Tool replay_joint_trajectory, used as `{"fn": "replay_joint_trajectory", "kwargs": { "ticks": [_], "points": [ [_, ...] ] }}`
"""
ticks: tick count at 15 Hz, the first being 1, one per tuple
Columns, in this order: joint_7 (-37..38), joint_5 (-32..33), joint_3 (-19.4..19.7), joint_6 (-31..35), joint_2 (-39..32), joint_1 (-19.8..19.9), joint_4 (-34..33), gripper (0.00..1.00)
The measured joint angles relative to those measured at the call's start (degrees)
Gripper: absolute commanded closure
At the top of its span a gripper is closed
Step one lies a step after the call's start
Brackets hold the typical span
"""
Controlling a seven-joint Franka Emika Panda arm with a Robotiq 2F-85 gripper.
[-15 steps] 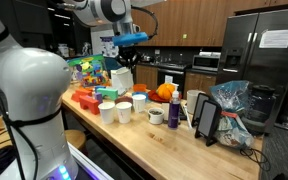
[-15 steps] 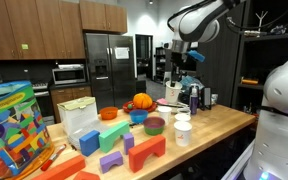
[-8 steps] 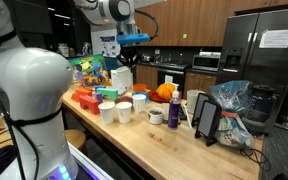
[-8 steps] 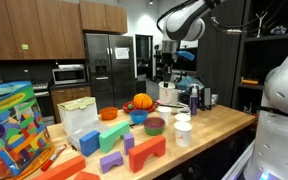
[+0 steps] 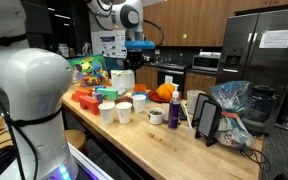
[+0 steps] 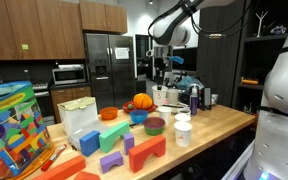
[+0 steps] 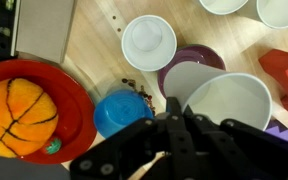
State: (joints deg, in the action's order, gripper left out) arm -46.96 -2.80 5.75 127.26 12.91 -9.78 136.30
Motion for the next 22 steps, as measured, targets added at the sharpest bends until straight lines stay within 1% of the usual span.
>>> {"fn": "replay_joint_trajectory", "kwargs": {
  "ticks": [6,12,22],
  "points": [
    [-2.51,-2.91,0.01,-1.85,-5.81,3.50,-3.61,0.99],
    [-4.78,-4.52,0.02,-3.14,-7.83,7.02,-4.93,0.99],
    [-5.36,-5.17,-0.02,-3.51,-10.24,7.92,-5.36,0.99]
  ]
}}
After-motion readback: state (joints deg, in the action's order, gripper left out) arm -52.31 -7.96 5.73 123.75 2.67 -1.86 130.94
